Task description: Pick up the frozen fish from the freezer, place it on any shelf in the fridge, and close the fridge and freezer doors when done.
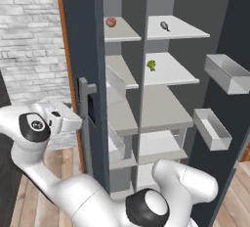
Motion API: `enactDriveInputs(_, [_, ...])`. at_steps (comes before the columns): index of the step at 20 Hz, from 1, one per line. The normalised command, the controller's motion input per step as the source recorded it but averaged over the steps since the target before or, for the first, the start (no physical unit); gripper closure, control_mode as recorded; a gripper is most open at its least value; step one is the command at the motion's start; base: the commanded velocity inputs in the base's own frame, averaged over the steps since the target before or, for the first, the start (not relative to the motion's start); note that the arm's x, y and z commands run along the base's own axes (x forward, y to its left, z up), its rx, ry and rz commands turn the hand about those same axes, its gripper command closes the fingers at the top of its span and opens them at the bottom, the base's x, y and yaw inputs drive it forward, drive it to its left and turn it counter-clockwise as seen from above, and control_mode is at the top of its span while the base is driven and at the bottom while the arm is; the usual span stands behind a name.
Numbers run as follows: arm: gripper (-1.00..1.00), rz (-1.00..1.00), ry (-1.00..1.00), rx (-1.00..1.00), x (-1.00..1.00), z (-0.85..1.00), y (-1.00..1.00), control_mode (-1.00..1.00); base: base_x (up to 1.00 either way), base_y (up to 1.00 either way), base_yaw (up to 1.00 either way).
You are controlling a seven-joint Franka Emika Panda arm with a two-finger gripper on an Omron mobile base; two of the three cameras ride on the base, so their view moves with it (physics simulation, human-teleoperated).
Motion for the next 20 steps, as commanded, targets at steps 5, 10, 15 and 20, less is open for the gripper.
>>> enactDriveInputs(5, [-1.00,0.12,-0.01,0.13,0.92,0.05,-1.00,-1.00,0.00,0.00,0.00])
enactDriveInputs(10, [-1.00,0.26,-0.19,0.02,0.13,0.00,-1.00,-1.00,0.00,0.00,0.00])
enactDriveInputs(15, [-1.00,0.23,-0.18,0.13,0.45,0.09,-1.00,-1.00,0.00,0.00,0.00])
enactDriveInputs(20, [-1.00,0.26,-0.06,0.16,0.74,0.13,-1.00,-1.00,0.00,0.00,0.00])
